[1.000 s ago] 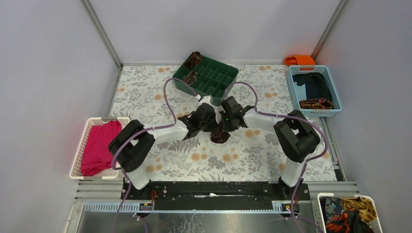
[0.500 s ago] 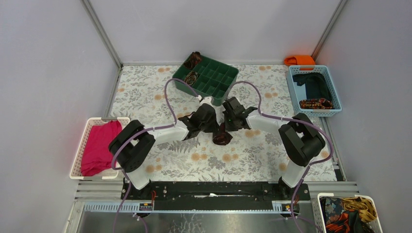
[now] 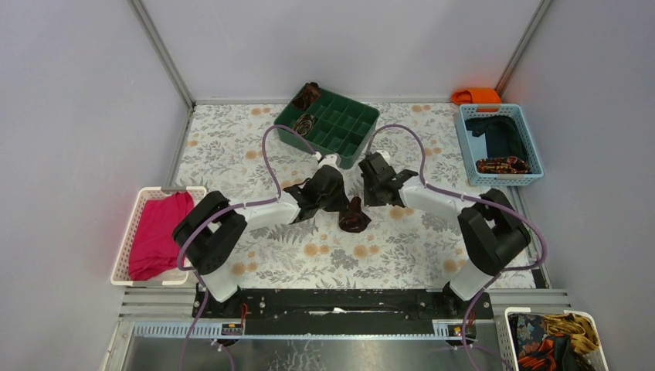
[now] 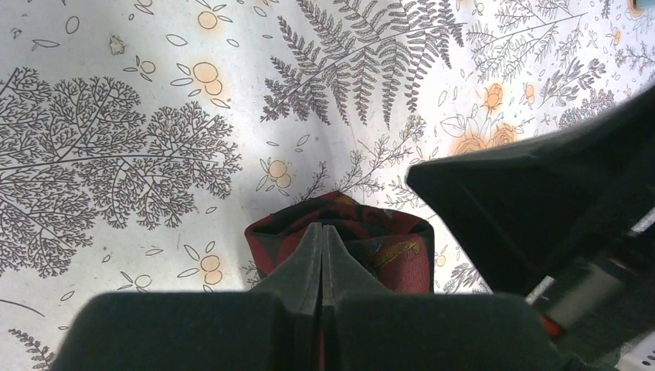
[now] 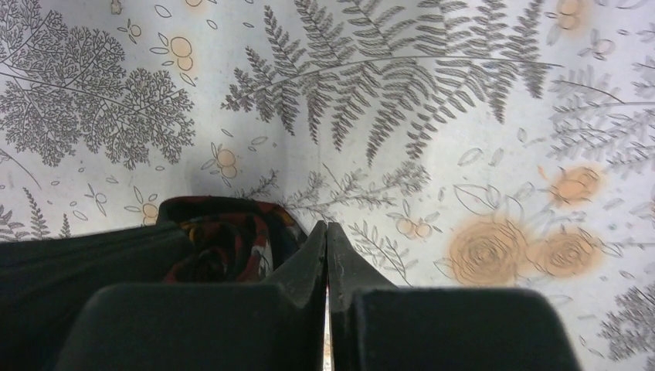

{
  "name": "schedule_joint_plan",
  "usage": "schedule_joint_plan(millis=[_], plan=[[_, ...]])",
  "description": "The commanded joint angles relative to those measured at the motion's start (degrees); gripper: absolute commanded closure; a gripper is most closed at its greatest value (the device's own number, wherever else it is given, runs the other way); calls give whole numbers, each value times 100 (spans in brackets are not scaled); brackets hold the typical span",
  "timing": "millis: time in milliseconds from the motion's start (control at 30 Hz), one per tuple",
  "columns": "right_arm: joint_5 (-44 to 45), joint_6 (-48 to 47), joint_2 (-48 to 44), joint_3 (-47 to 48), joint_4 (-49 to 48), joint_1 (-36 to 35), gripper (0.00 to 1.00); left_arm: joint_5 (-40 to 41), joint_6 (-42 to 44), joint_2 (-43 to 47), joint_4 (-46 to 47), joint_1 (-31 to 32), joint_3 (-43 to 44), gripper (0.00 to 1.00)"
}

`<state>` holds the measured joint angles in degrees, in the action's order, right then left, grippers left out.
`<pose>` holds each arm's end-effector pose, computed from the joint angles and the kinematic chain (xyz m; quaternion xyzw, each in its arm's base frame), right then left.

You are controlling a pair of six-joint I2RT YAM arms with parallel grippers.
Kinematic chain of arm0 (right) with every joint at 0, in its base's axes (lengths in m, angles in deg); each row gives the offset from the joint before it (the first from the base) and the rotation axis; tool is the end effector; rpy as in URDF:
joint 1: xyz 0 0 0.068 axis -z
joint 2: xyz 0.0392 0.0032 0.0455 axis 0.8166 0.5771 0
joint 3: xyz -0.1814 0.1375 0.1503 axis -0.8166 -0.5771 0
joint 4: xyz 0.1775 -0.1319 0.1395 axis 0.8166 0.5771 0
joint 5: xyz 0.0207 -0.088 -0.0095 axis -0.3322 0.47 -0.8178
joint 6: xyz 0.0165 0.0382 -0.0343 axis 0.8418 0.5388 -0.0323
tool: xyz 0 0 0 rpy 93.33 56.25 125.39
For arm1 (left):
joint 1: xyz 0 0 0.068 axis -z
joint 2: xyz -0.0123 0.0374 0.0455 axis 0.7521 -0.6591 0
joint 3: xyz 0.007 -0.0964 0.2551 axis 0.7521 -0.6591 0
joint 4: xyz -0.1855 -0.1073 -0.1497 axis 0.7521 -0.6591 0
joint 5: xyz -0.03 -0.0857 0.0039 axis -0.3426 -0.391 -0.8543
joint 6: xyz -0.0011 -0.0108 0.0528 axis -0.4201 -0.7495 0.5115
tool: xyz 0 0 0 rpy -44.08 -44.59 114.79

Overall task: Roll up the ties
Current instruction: Roll the tie at the center of the board.

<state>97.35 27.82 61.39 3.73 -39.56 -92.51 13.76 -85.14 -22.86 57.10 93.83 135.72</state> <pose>0.2756 0.2052 0.1857 -0.0644 0.9432 0.0928 0.3124 0.2527 -0.2501 0.1737 -0.0021 0.9109 -0.2681 0.3136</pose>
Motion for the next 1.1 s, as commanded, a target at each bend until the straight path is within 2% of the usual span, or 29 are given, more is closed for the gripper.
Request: schedule_joint_plan(millis=[0, 367, 467, 733, 1067], plan=[[377, 88, -660, -205, 381, 5, 100, -123, 113, 54, -7, 45, 63, 100], [-936, 438, -1098, -1491, -184, -12, 100, -243, 72, 179, -89, 64, 101, 100], [-951, 503, -1118, -1676, -307, -12, 100, -252, 69, 205, -94, 80, 87, 100], [-1350, 604, -511, -1465, -737, -13, 100, -220, 65, 313, -129, 149, 38, 100], [-1635, 503, 207, -747, -798, -13, 100, -184, 90, 341, -155, 161, -8, 100]])
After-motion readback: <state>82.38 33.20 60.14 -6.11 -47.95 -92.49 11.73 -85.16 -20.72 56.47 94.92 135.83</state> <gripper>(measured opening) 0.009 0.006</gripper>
